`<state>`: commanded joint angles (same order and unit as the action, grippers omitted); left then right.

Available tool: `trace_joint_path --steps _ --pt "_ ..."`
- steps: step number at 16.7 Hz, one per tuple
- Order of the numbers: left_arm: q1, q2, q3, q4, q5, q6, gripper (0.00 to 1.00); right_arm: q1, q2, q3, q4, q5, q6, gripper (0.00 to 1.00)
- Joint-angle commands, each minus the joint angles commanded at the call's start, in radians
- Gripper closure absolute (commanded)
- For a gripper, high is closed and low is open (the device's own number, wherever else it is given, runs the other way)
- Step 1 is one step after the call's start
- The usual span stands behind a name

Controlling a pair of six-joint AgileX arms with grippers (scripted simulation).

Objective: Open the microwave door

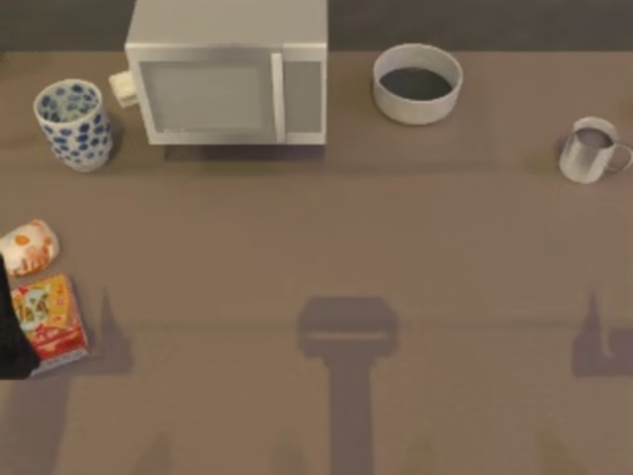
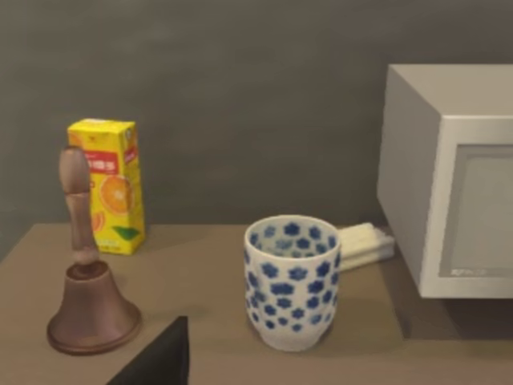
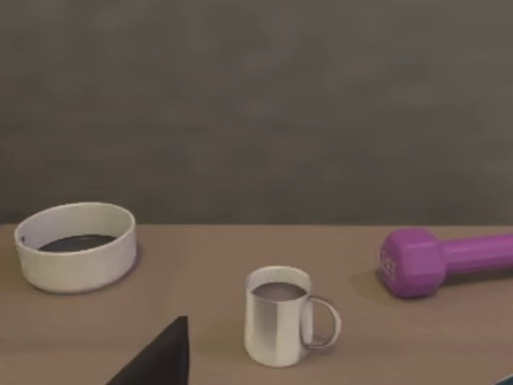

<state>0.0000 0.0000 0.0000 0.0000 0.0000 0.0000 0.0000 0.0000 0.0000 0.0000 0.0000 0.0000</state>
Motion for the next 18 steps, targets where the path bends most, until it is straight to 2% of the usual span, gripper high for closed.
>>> trace_joint_path --steps 4,8,12,18 --pt "-0.013 0.031 0.030 -0.008 -0.005 -0.010 0.00 0.000 0.000 0.000 0.000 0.000 0.000 0.00" --pt "-0.081 0.220 0.209 -0.063 -0.040 -0.063 0.00 0.000 0.000 0.000 0.000 0.000 0.000 0.00" --pt "-0.177 0.569 0.496 -0.156 -0.102 -0.143 0.00 0.000 0.000 0.000 0.000 0.000 0.000 0.00" --pt "-0.341 1.222 0.993 -0.324 -0.213 -0.284 0.00 0.000 0.000 0.000 0.000 0.000 0.000 0.00"
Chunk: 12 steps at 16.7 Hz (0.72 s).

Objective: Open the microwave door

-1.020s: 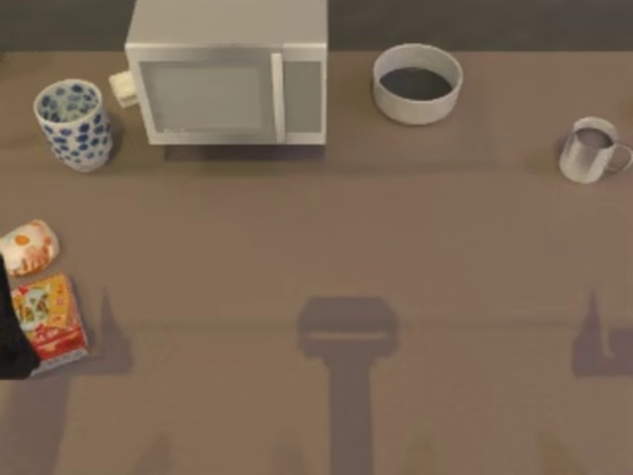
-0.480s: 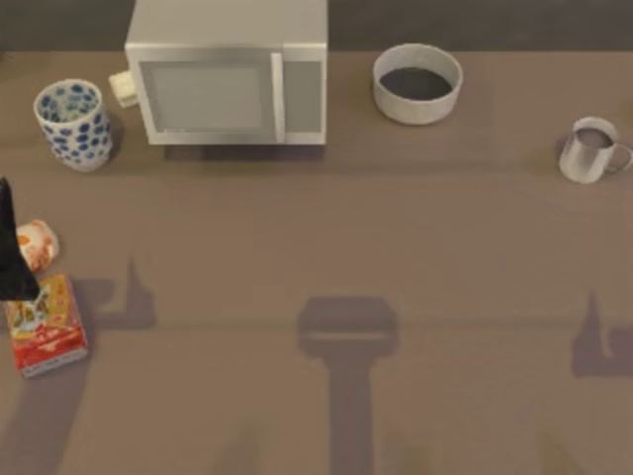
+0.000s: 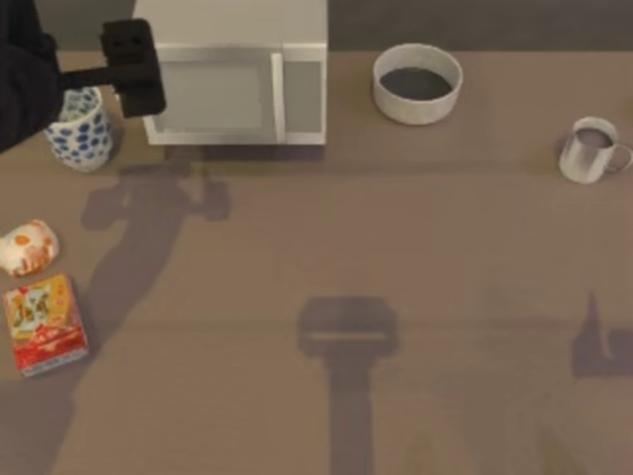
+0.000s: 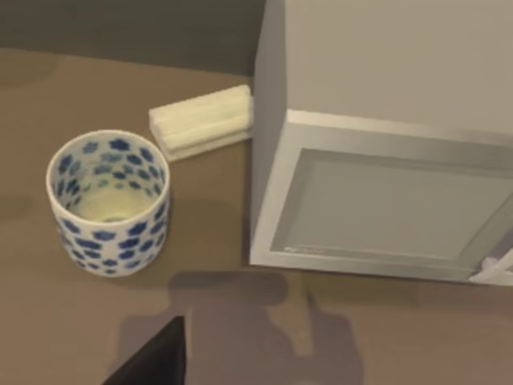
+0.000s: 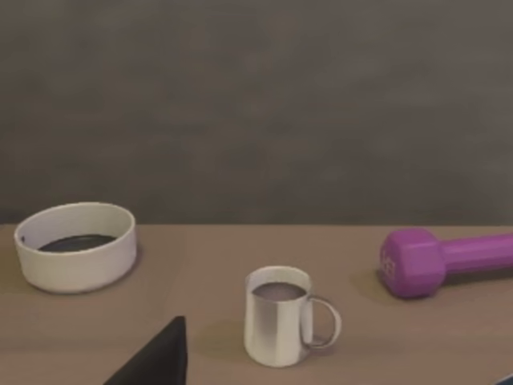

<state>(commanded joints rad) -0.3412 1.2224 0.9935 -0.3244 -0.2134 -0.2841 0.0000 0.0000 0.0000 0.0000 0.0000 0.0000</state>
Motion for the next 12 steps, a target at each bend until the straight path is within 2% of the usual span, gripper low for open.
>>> trace_joint_path --steps 6,12 --pt "-0.146 0.567 0.434 -0.139 -0.090 -0.122 0.00 0.000 0.000 0.000 0.000 0.000 0.000 0.00" --pt "-0.216 0.809 0.632 -0.198 -0.128 -0.181 0.00 0.000 0.000 0.000 0.000 0.000 0.000 0.00"
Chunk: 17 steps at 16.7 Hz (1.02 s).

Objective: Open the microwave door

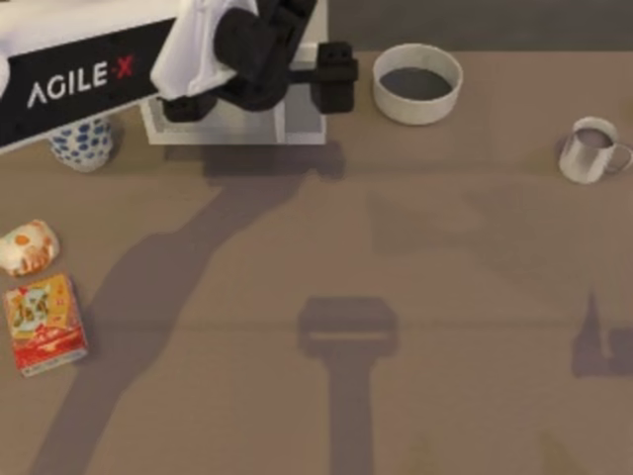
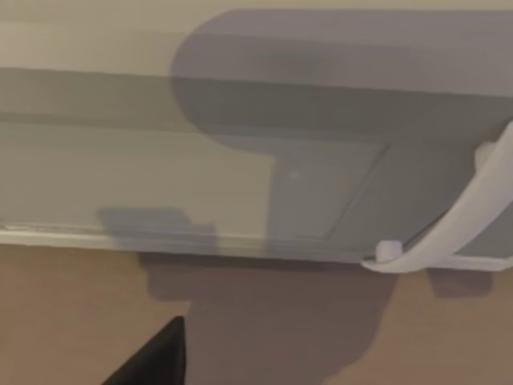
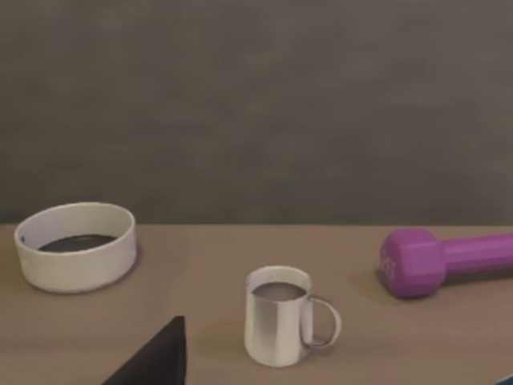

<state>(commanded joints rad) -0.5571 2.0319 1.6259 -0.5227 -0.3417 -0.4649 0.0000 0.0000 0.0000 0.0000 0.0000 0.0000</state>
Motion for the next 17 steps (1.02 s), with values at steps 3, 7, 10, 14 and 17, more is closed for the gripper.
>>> trace_joint_path --steps 3,7,10,14,17 --pt "-0.001 0.004 0.003 -0.001 -0.001 -0.001 0.00 0.000 0.000 0.000 0.000 0.000 0.000 0.00" --pt "0.006 0.019 0.012 0.012 0.004 0.006 0.00 0.000 0.000 0.000 0.000 0.000 0.000 0.00" --pt "0.027 0.123 0.066 0.062 0.018 0.023 0.00 0.000 0.000 0.000 0.000 0.000 0.000 0.00" --pt "0.054 0.234 0.122 0.125 0.036 0.047 0.00 0.000 0.000 0.000 0.000 0.000 0.000 0.00" --pt "0.055 0.236 0.123 0.126 0.037 0.048 0.00 0.000 0.000 0.000 0.000 0.000 0.000 0.00"
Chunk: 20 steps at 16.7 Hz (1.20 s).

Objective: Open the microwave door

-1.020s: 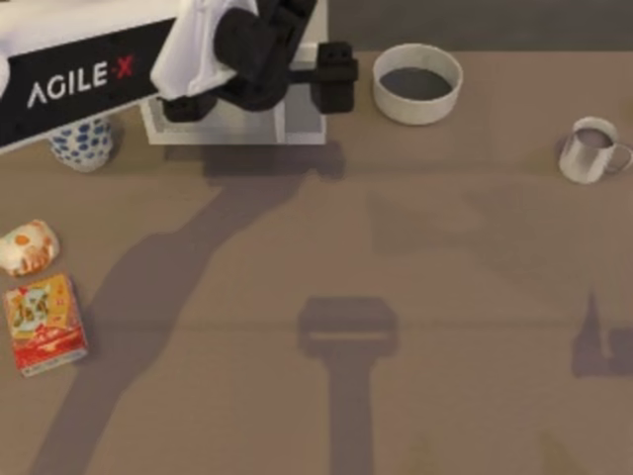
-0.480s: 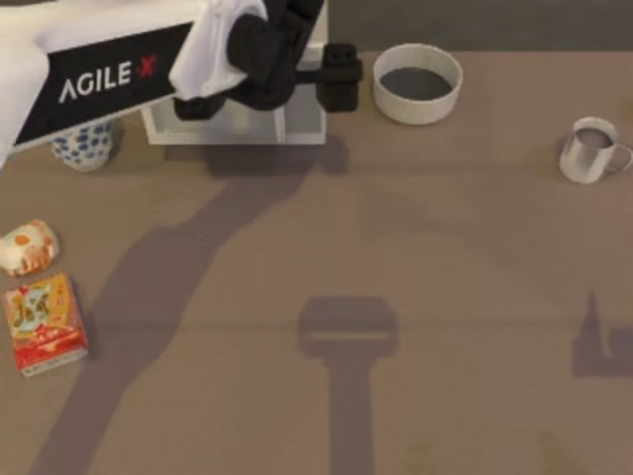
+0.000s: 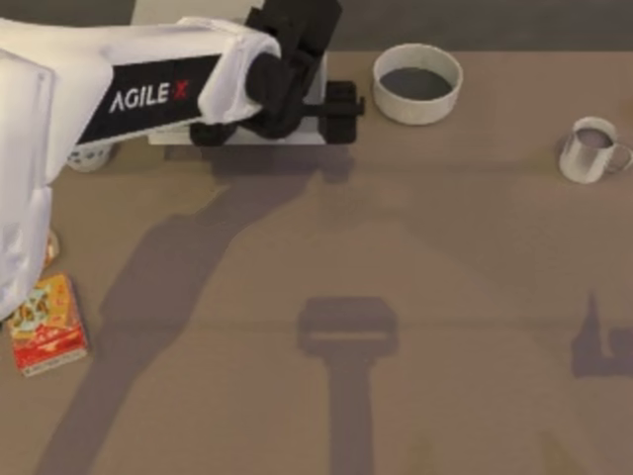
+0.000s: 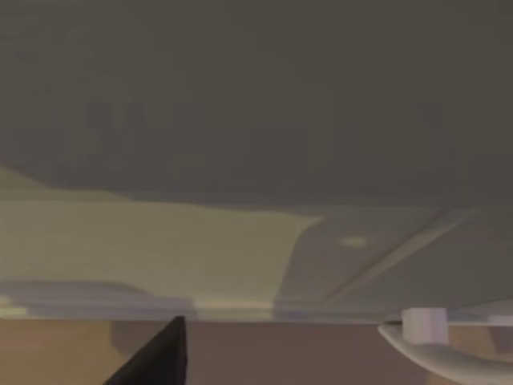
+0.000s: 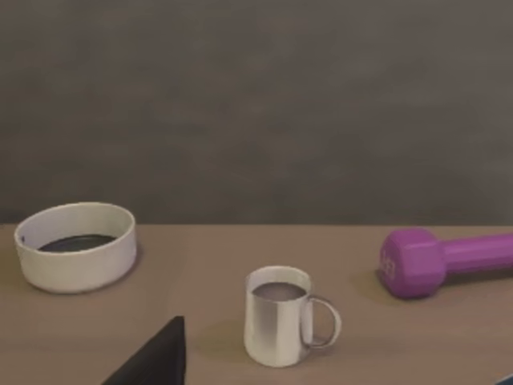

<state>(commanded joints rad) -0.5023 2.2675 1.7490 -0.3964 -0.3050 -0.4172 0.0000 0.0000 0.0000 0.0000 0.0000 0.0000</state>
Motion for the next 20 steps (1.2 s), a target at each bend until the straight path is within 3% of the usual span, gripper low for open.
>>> trace_joint_path --steps 1,14,20 --pt "0.000 0.000 0.000 0.000 0.000 0.000 0.00 0.000 0.000 0.000 0.000 0.000 0.000 0.00" --pt "0.000 0.000 0.000 0.000 0.000 0.000 0.98 0.000 0.000 0.000 0.000 0.000 0.000 0.00" --pt "0.000 0.000 0.000 0.000 0.000 0.000 1.00 0.000 0.000 0.000 0.000 0.000 0.000 0.00"
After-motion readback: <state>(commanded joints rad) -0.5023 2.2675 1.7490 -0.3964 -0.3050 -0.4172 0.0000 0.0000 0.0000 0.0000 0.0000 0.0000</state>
